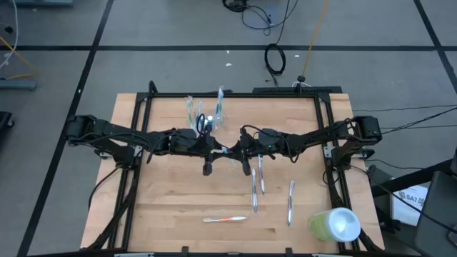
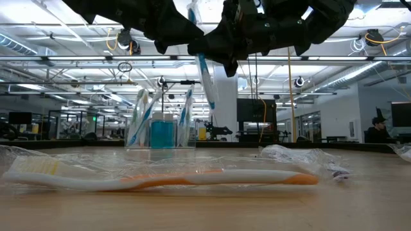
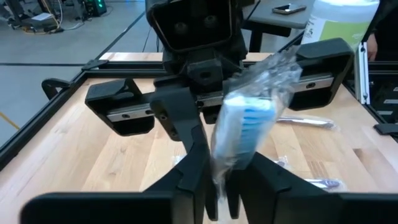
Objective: Pick & Place toothbrushing station
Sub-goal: Put the blue toothbrush into the transparent organizer
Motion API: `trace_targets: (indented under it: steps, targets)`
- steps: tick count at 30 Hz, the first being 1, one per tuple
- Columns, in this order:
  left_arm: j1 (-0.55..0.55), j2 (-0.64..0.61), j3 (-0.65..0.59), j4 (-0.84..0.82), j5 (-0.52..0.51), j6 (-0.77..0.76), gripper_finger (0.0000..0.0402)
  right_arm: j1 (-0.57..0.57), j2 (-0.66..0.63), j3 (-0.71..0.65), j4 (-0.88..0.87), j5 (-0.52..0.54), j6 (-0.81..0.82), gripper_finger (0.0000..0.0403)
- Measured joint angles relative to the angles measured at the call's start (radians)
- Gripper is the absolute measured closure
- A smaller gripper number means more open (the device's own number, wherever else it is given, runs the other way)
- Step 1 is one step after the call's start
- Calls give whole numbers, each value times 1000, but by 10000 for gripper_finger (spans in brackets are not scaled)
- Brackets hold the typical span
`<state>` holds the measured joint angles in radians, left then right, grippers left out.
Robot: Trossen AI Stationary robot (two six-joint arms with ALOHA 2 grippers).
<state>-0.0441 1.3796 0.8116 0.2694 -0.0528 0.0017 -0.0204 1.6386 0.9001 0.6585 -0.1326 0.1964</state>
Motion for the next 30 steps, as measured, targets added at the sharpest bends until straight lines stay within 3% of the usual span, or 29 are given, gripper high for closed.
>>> trace_targets:
  steps: [14, 19, 25, 30]
  targets:
    - [0, -1, 0, -64, -2, -35, 251, 0, 0, -2, -16, 0, 3, 380]
    - [5, -18, -3, -186, 1, -49, 250, -2, -3, 0, 6, 2, 2, 385]
    - [20, -152, -3, -409, 0, -120, 250, -6, -2, 0, -1, 12, 1, 376]
    - [28, -323, -2, -578, -73, -108, 250, -24, -1, 0, 81, 161, -64, 386]
